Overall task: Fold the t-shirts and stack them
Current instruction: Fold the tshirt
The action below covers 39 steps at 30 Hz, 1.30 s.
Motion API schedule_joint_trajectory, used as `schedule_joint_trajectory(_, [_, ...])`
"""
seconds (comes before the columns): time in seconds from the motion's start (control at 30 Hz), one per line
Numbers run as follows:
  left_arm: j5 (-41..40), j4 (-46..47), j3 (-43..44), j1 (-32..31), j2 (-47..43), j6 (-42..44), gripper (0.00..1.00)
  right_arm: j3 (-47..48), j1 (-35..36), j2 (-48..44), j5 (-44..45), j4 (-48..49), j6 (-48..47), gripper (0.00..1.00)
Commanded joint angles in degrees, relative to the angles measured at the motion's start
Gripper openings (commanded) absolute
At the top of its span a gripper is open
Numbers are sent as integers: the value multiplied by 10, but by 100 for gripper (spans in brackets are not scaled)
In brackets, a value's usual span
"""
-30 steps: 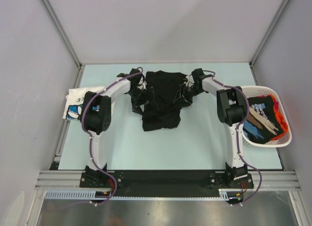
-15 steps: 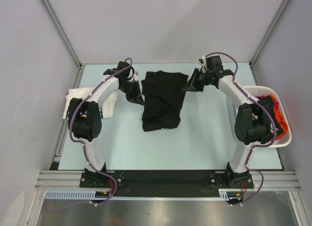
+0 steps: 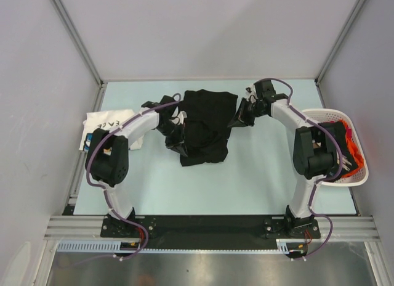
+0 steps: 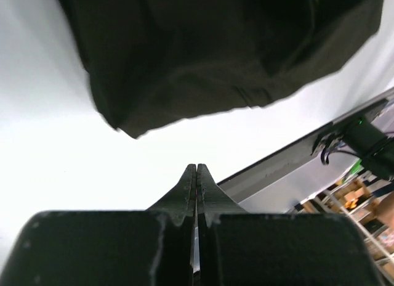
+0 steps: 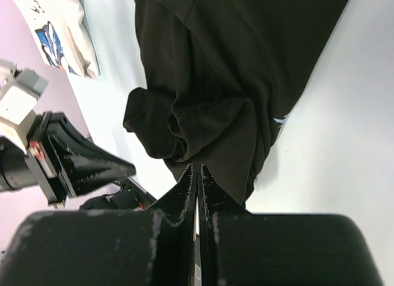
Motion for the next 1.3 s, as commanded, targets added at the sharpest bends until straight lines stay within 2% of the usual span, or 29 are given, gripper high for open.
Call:
schedule_joint_trajectory(0.0, [9, 16, -16, -18, -34, 2, 0, 5, 1, 13, -29, 1, -12, 0])
schedule_joint_trajectory(0.1, [-18, 31, -11, -18, -5, -6, 0, 9, -1, 17, -36, 1, -11, 0])
schedule_joint_trajectory(0.27, [-62, 40, 63, -18, 85, -5, 0, 16, -9, 17, -38, 0, -10, 0])
schedule_joint_trajectory(0.37, [-79, 42, 150, -18, 146, -17, 0, 17, -12, 14, -40, 0, -9, 0])
schedule_joint_trajectory(0.53, [-114, 24, 358, -6, 253, -40, 0, 1, -15, -2, -33, 1, -4, 0])
schedule_joint_trajectory(0.6, [-120, 14, 444, 3, 274, -54, 0, -17, -15, -13, -35, 13, 3, 0])
schedule_joint_trajectory(0.7, [-134, 17, 506, 18, 283, -71, 0, -35, -13, -26, -38, 17, 5, 0])
schedule_joint_trajectory(0.83, [-138, 25, 483, 40, 227, -63, 0, -62, -10, -45, -42, 10, 3, 0])
schedule_joint_trajectory(0.93, [-118, 23, 390, 55, 162, -42, 0, -99, -11, -64, -68, -2, -2, 0])
schedule_joint_trajectory(0.97, [-113, 25, 320, 58, 142, -37, 0, -111, -15, -68, -76, -4, -1, 0])
schedule_joint_trajectory(1.03, [-105, 42, 234, 59, 70, -33, 1, -148, -17, -88, -98, -4, 3, 0])
schedule_joint_trajectory(1.07, [-86, 68, 144, 60, 44, -34, 10, -161, -17, -97, -102, -2, 2, 1])
schedule_joint_trajectory(1.1, [-77, 82, 98, 62, -3, -37, 31, -182, -17, -112, -105, -2, 3, 4])
schedule_joint_trajectory(1.13, [-62, 116, 54, 62, -26, -48, 39, -191, -17, -118, -110, -2, 2, 18])
schedule_joint_trajectory(1.17, [-42, 132, -27, 63, -46, -53, 44, -199, -16, -124, -110, 0, 2, 19])
schedule_joint_trajectory(1.2, [-33, 146, -61, 62, -77, -63, 66, -215, -16, -134, -109, 2, 3, 24])
schedule_joint_trajectory(1.23, [-26, 166, -118, 62, -90, -70, 78, -224, -14, -139, -108, 7, 5, 31])
schedule_joint_trajectory(1.27, [-20, 177, -142, 62, -108, -72, 86, -233, -12, -143, -107, 10, 11, 34])
